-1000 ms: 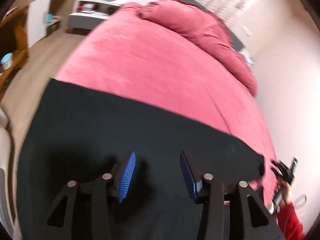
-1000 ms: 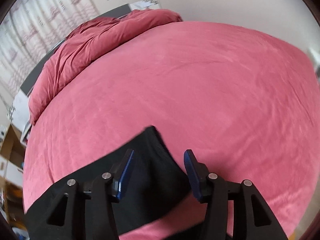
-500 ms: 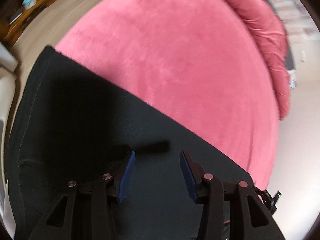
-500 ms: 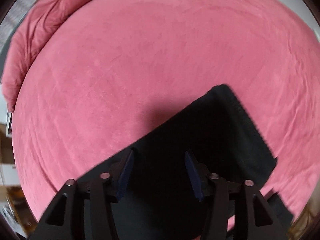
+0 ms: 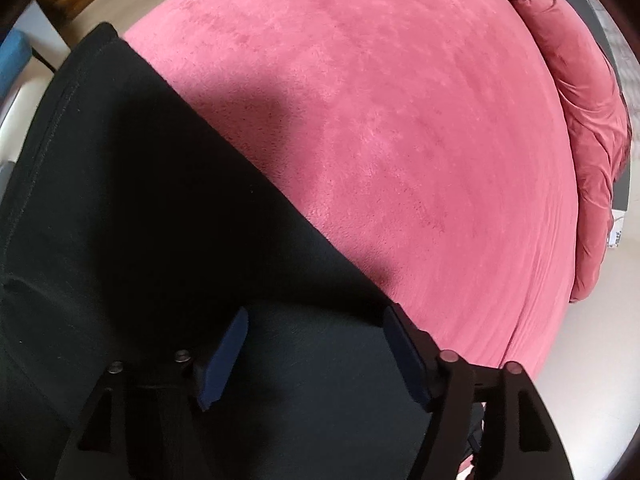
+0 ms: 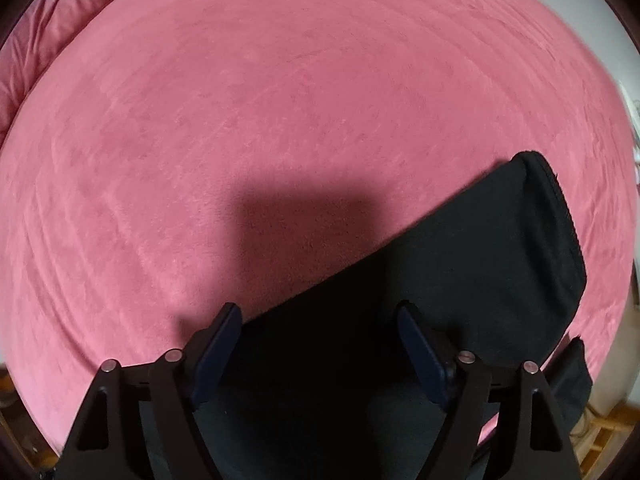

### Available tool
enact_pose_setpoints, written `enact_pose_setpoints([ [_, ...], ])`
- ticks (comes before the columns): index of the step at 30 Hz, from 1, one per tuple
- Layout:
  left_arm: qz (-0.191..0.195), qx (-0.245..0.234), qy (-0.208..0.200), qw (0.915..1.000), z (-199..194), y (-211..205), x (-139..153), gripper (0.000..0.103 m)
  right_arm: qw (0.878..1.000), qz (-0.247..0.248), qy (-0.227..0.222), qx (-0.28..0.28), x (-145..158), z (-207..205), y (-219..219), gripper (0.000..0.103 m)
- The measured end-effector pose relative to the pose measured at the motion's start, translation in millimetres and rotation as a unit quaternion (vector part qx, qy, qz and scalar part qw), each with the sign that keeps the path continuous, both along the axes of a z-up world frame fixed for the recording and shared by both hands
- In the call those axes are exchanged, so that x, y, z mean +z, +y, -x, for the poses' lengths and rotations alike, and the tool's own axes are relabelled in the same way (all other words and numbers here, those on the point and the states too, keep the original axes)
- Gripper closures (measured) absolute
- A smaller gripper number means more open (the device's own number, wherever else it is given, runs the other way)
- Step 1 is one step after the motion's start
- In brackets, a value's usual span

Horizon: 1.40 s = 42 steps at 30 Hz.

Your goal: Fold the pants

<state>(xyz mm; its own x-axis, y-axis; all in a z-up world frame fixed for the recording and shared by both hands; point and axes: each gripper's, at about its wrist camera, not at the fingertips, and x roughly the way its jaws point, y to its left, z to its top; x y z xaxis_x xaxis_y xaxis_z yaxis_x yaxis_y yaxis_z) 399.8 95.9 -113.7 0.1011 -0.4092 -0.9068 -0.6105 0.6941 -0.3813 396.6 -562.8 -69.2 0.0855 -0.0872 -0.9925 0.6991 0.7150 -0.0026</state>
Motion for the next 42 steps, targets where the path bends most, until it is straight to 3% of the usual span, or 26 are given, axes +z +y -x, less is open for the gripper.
enact_pose_setpoints([
  [4, -0.012, -0.015, -0.004, 0.9998, -5, -13, -1, 0.018, 0.999, 0.028, 0.005, 0.015, -1, -4, 10, 0.018],
  [7, -0.041, -0.054, -0.016, 0.9976, -6, -30, 0, 0.011, 0.999, 0.046, 0.0, 0.027, -1, -4, 19, 0.018],
  [11, -0.098, -0.118, -0.036, 0.9876, 0, -55, 5, 0.01, 0.997, 0.056, -0.01, 0.043, -2, 3, 33, 0.019],
  [16, -0.107, -0.114, -0.05, 0.9864, 8, -56, 7, 0.019, 0.995, 0.059, -0.021, 0.076, -2, 22, 38, 0.028],
  [18, -0.074, -0.07, -0.042, 0.9939, 14, -38, 6, 0.025, 0.994, 0.059, -0.027, 0.083, -1, 26, 39, 0.032],
  [21, 0.018, 0.031, -0.027, 0.999, 20, -5, -5, 0.026, 0.994, 0.058, -0.03, 0.091, 3, 32, 35, 0.033],
  [23, 0.08, 0.084, -0.003, 0.9932, 22, 14, -16, 0.025, 0.994, 0.056, -0.033, 0.09, 4, 38, 34, 0.033],
  [25, 0.116, 0.106, 0.021, 0.9874, 21, 24, -25, 0.025, 0.994, 0.056, -0.033, 0.088, 2, 42, 27, 0.033],
  [28, 0.136, 0.118, 0.055, 0.9822, 17, 28, -34, 0.025, 0.994, 0.059, -0.032, 0.085, 0, 39, 30, 0.032],
  [33, 0.097, 0.11, 0.104, 0.9837, -7, 19, -39, 0.025, 0.993, 0.066, -0.032, 0.087, -7, 17, 29, 0.032],
  [37, 0.036, 0.073, 0.102, 0.9915, -26, -8, -27, 0.026, 0.992, 0.071, -0.036, 0.094, -7, 17, 32, 0.033],
  [42, -0.018, 0.053, 0.078, 0.9954, -11, -34, -12, 0.052, 0.99, 0.075, -0.048, 0.105, -8, 22, 37, 0.038],
])
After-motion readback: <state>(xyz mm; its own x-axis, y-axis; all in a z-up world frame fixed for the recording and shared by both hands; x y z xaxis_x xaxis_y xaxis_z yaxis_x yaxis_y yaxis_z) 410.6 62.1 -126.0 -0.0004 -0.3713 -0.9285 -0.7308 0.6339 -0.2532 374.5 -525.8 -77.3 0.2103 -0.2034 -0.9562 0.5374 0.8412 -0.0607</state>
